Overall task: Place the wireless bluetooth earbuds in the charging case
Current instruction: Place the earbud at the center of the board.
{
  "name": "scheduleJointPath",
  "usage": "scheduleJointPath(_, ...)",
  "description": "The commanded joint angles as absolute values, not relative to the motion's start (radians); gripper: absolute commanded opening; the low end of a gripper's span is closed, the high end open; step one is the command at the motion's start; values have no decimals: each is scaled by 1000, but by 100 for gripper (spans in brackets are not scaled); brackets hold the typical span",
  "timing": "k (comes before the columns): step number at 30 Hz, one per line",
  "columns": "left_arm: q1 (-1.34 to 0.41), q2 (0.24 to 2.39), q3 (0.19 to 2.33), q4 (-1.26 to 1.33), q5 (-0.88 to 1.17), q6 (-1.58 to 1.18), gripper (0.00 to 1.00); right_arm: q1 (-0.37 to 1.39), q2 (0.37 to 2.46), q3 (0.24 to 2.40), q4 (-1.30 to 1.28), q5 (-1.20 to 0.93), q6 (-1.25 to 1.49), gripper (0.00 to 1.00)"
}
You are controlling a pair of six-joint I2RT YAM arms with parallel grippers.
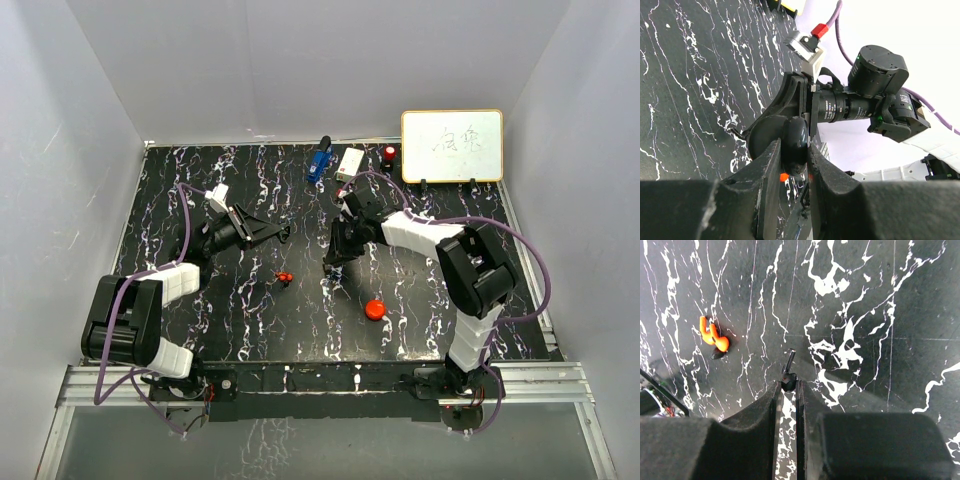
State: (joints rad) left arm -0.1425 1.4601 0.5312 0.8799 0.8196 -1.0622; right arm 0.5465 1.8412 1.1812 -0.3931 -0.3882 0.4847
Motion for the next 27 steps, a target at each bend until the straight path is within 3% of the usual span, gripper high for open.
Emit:
scheduleJointPath(1, -146, 1410, 527, 896, 819, -1049, 0, 537, 1850, 1179, -288, -385, 509, 10)
scheduleJointPath(9, -147, 1420, 515, 911, 818, -1052, 0, 521, 1882, 1172, -237, -394, 529, 14)
scheduleJointPath(16, -147, 1430, 513, 915, 818, -1051, 0, 514, 1896, 1180, -210, -413, 537, 32)
scheduleJointPath(27, -147, 1428, 510, 917, 815, -1052, 0, 514, 1830, 1163, -199, -379, 500, 44)
